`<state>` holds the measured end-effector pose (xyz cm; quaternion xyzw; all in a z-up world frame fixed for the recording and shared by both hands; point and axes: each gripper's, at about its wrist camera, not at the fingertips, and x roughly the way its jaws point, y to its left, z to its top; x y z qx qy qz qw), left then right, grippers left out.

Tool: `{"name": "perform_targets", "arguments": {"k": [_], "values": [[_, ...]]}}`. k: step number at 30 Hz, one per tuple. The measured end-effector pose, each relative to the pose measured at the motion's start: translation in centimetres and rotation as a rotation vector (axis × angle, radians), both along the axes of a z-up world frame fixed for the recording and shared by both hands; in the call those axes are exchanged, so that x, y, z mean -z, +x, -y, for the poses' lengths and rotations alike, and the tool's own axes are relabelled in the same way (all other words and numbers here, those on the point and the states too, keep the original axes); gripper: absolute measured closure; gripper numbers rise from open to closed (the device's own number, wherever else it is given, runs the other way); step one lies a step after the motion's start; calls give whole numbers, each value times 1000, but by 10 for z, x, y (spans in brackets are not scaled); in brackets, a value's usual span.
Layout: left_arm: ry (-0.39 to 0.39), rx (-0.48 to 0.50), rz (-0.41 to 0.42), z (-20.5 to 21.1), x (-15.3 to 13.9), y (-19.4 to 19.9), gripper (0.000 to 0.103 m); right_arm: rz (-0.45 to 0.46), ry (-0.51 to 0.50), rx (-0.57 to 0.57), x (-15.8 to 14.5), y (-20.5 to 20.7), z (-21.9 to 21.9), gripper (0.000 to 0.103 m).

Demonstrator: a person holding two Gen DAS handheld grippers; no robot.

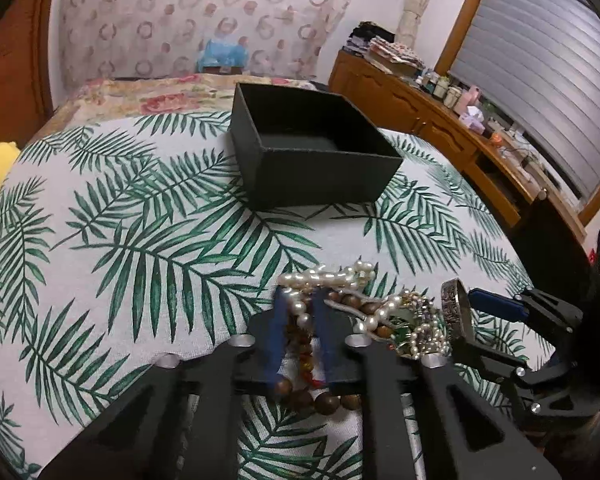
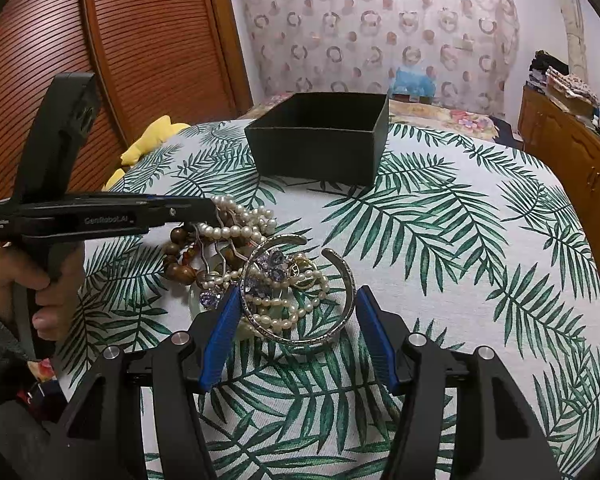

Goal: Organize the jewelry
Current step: 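Lift the pearl necklace with the left tool while the right tool lifts the bangle toward the box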

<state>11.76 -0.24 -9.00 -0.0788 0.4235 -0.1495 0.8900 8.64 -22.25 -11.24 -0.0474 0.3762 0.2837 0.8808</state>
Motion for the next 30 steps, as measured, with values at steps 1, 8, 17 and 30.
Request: {"name": "perform_targets", "arguments": {"k": [1,8,17,30], "values": [[-2,2,1,-1,-1,0,96,3,-2,0,0,-1,0,42],[20,12,83,1,-27,-8,96,15,-1,2,-3,-2,0,42],[24,29,194,8,-75,-7,96,44,-8,11,-13,4,4,42],[49,23,285,8,-118,7,96,118,-52,-7,-41,25,-5,42]]}}
